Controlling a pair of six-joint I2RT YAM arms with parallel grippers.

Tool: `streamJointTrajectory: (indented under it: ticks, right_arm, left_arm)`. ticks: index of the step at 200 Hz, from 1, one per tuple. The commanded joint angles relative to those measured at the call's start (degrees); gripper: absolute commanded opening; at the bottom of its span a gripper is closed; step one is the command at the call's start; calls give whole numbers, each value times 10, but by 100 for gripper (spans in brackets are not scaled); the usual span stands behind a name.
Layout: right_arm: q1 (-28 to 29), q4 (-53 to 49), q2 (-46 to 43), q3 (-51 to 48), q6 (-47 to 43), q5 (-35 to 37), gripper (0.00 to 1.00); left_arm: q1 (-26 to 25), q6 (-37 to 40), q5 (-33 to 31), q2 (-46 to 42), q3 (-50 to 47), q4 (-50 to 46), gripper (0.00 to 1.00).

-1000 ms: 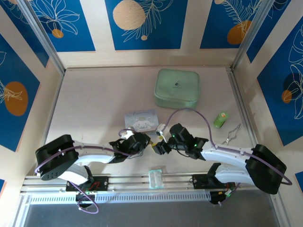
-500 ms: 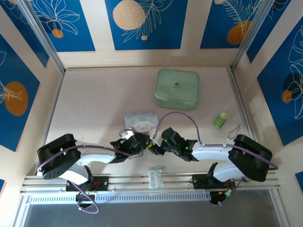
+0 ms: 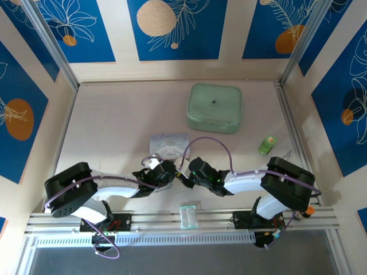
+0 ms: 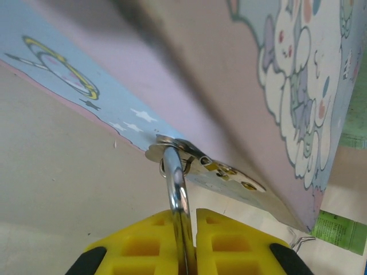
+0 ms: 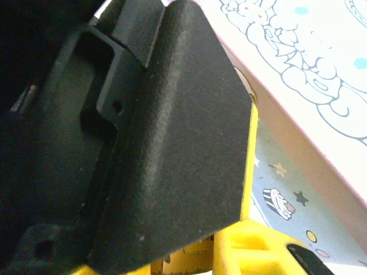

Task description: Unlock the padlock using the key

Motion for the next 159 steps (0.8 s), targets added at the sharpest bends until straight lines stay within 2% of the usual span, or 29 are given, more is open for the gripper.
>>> streamJointTrajectory:
  ticks: [1,61,108,119,159]
  right_arm:
    - [4,1,6,10,-11,14,15]
    - [24,-13,9,4,-10,30,13]
    - [36,-11,10,-1,0,35,12]
    - [39,-10,7,-3,3,34,12]
    - [44,-11,-3,-11,17,33,12]
  left_arm:
    - [-2,1,7,-28,-8,-8,7]
    - [14,2,-16,-44,-18,-39,26]
    - [15,-9,-37,-48,-20,-59,32]
    - [16,-9,-44,-53,-24,-59,31]
    - [16,-1,-39,-53,-13,-77,15]
